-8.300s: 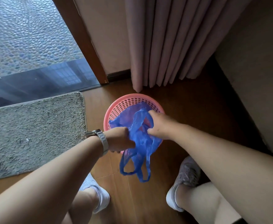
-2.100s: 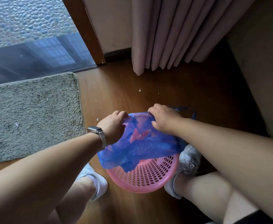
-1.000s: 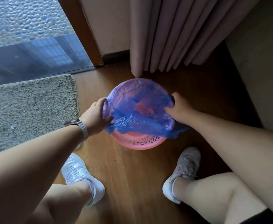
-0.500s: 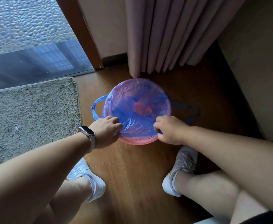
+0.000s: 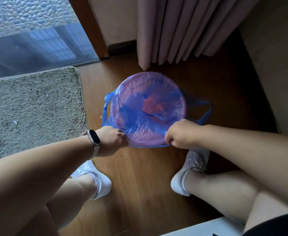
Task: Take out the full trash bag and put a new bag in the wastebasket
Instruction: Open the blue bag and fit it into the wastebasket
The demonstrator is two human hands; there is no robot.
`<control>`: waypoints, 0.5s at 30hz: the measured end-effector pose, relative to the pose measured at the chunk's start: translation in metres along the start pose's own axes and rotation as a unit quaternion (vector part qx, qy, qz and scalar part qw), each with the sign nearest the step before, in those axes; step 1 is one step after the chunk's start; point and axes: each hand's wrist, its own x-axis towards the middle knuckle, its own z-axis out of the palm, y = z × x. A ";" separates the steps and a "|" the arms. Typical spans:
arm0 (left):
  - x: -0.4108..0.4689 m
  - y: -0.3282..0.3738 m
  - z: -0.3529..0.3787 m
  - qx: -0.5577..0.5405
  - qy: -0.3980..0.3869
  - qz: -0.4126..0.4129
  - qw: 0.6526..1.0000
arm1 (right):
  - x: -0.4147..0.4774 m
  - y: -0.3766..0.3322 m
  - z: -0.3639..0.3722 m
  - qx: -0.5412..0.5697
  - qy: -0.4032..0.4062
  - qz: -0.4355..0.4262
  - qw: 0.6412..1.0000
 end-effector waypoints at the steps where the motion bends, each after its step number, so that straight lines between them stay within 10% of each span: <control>1: -0.001 0.000 0.004 0.006 -0.022 -0.009 1.000 | 0.001 0.001 0.000 -0.009 0.002 -0.003 1.000; 9: -0.009 -0.021 0.011 -0.123 0.004 -0.175 0.977 | -0.007 0.012 0.000 0.069 0.018 0.065 0.995; 15: -0.002 -0.008 -0.020 -0.006 0.194 -0.102 0.976 | -0.005 0.016 -0.002 -0.029 0.183 0.025 0.982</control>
